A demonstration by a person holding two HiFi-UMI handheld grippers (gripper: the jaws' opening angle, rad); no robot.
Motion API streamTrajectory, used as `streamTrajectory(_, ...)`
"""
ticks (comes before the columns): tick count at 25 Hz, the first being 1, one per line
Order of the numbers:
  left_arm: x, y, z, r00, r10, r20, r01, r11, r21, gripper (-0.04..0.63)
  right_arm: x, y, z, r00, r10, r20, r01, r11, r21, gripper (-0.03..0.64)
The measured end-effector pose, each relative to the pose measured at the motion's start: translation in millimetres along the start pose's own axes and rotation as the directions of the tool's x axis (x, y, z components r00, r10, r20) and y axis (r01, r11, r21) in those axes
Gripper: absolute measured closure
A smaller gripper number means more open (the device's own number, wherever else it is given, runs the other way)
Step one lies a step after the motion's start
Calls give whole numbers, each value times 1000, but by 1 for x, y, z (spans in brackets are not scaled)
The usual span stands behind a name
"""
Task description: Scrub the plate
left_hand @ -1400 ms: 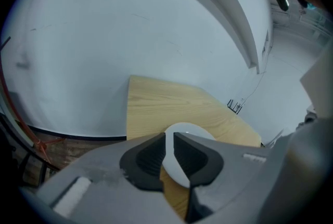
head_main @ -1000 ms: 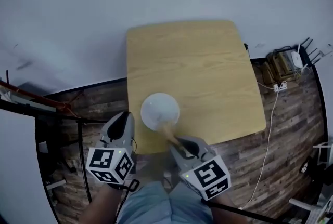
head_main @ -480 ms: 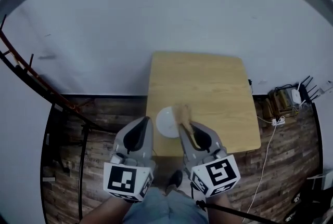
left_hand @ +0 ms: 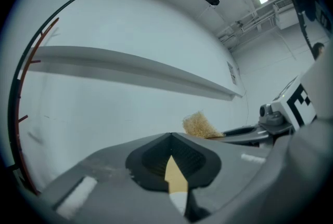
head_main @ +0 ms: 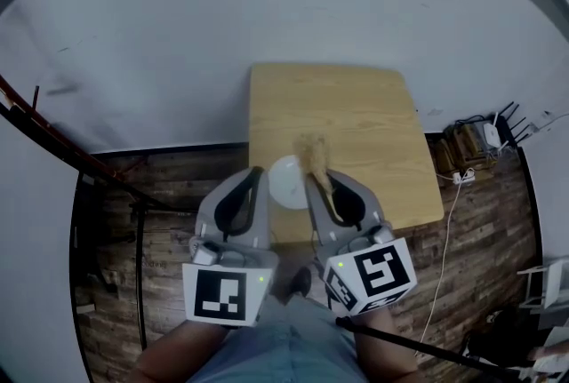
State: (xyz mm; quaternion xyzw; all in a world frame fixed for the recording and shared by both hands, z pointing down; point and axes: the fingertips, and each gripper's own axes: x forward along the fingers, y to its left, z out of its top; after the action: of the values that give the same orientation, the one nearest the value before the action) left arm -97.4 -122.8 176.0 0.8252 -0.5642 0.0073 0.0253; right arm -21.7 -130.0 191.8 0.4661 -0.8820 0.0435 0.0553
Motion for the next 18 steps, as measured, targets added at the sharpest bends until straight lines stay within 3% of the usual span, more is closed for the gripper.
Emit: streamTrajectory(18, 11, 0, 2, 998, -60, 35, 61, 998, -29, 575, -1, -4, 5, 998, -59, 10, 59, 998, -28, 571)
